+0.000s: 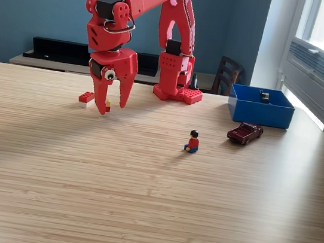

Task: Grasp a lego block and put it in the bin.

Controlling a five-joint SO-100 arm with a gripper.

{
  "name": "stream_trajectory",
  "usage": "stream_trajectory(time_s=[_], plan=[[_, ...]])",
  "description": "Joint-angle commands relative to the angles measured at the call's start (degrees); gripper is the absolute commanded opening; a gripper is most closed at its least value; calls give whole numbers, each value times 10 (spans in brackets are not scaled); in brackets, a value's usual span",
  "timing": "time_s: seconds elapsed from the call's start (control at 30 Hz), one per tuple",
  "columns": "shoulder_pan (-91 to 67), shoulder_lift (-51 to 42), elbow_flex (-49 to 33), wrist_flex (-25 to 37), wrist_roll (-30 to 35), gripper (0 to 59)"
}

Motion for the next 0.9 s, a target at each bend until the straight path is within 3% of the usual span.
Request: stream_trajectory(time_s=[0.03,0.43,0.9], plan=[[9,24,2,4,-12,197],[41,24,21,4,-83,226],[80,25,54,-39,-139,234]])
